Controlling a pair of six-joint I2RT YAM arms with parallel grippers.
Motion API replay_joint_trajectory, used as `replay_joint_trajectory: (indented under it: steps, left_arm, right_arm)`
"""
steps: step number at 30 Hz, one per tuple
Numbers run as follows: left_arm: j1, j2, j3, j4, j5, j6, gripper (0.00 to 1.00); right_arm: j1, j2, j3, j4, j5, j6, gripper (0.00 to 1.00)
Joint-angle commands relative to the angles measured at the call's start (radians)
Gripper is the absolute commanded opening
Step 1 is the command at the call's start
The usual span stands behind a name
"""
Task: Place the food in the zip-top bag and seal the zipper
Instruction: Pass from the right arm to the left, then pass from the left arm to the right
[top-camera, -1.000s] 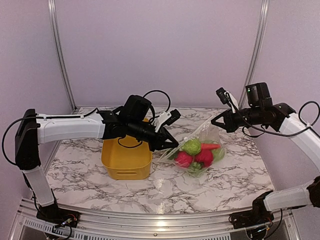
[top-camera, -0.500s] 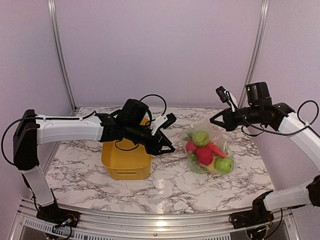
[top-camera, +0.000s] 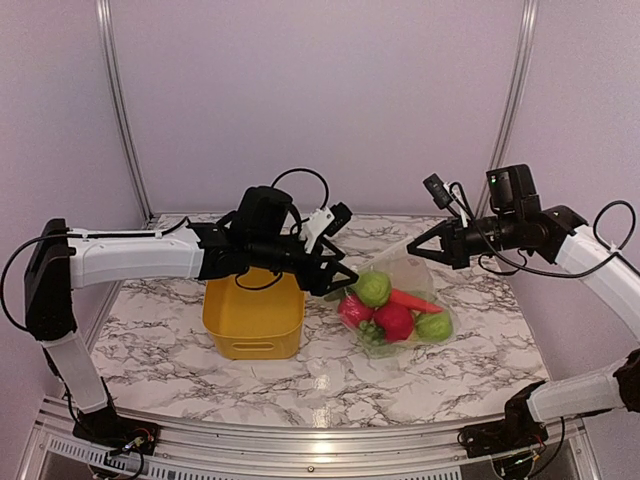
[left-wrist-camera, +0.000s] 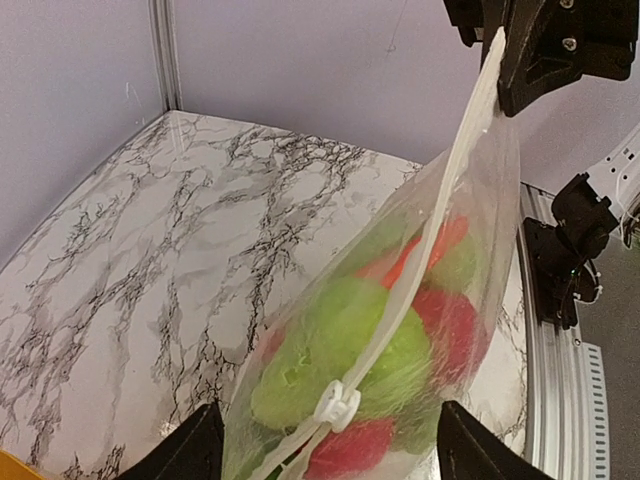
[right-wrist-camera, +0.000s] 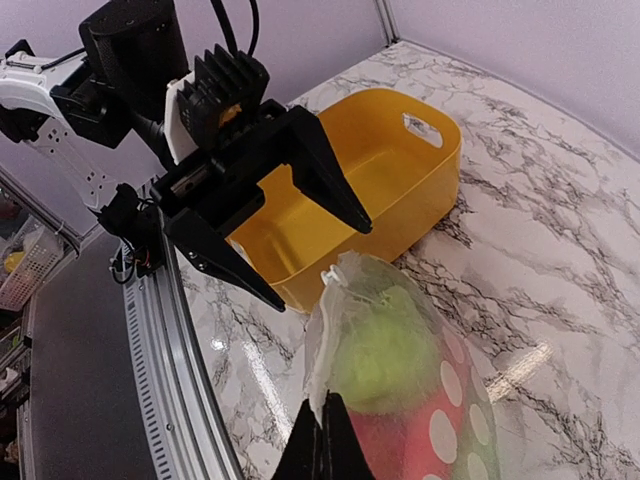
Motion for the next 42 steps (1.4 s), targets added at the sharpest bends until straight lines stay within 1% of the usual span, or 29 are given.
replay_joint_trajectory:
  steps: [1, 3, 5, 9, 11, 15, 16, 18, 19, 20, 22, 26, 28, 30, 32, 33, 35, 39, 42]
  left_arm:
    - [0.004, 0.057, 0.017, 0.059, 0.032, 0.011, 0.75]
    - [0.005, 0.078, 0.03, 0.062, 0.036, 0.021, 0.73]
    - [0.004, 0.099, 0.046, 0.06, 0.06, 0.03, 0.67]
    - [0.007, 0.138, 0.062, 0.062, 0.139, 0.028, 0.49]
    - [0.006, 0.151, 0.061, 0.065, 0.161, 0.016, 0.36]
    - [0.007, 0.145, 0.047, 0.069, 0.176, 0.0, 0.23]
    - [0.008, 0.138, 0.04, 0.072, 0.177, -0.003, 0.2]
    - [0.008, 0.128, 0.03, 0.076, 0.183, -0.009, 0.17]
    - [0.008, 0.124, 0.027, 0.077, 0.186, -0.011, 0.15]
    - [0.008, 0.12, 0.025, 0.077, 0.187, -0.013, 0.15]
    - [0.008, 0.115, 0.021, 0.078, 0.191, -0.018, 0.15]
    - [0.008, 0.109, 0.018, 0.074, 0.194, -0.019, 0.15]
    - [0.007, 0.108, 0.019, 0.074, 0.194, -0.022, 0.14]
    - [0.008, 0.107, 0.022, 0.073, 0.198, -0.027, 0.14]
    - [0.008, 0.107, 0.028, 0.068, 0.206, -0.031, 0.19]
    - [0.008, 0.107, 0.032, 0.063, 0.207, -0.033, 0.24]
    - [0.008, 0.106, 0.035, 0.057, 0.221, -0.03, 0.27]
    - [0.011, 0.11, 0.056, 0.027, 0.263, -0.03, 0.24]
    - [0.012, 0.099, 0.057, 0.013, 0.263, -0.027, 0.24]
  right_arm:
    - [0.02, -0.007, 0.011, 0.024, -0.061, -0.02, 0.0]
    - [0.03, -0.003, 0.012, 0.017, -0.064, -0.024, 0.0]
    - [0.039, 0.003, 0.009, 0.015, -0.066, -0.028, 0.0]
    - [0.048, 0.014, 0.008, 0.012, -0.066, -0.034, 0.0]
    - [0.047, 0.015, 0.012, 0.009, -0.061, -0.035, 0.0]
    - [0.049, 0.015, 0.01, 0.002, -0.027, -0.041, 0.0]
    - [0.048, 0.015, 0.009, 0.0, -0.012, -0.043, 0.03]
    - [0.055, 0.017, 0.004, -0.004, 0.028, -0.05, 0.16]
    - [0.06, 0.022, 0.001, -0.011, 0.051, -0.057, 0.21]
    - [0.067, 0.03, 0.002, -0.018, 0.076, -0.064, 0.25]
    - [0.082, 0.052, 0.009, -0.03, 0.122, -0.081, 0.29]
    - [0.092, 0.088, 0.031, -0.033, 0.137, -0.092, 0.31]
    - [0.095, 0.101, 0.037, -0.037, 0.133, -0.096, 0.27]
    - [0.097, 0.106, 0.039, -0.035, 0.126, -0.096, 0.17]
    - [0.097, 0.106, 0.041, -0.036, 0.112, -0.101, 0.04]
    - [0.097, 0.102, 0.041, -0.036, 0.105, -0.103, 0.0]
    - [0.097, 0.093, 0.04, -0.035, 0.083, -0.107, 0.0]
    - [0.097, 0.076, 0.036, -0.04, 0.044, -0.112, 0.0]
    - [0.097, 0.062, 0.03, -0.045, 0.041, -0.115, 0.0]
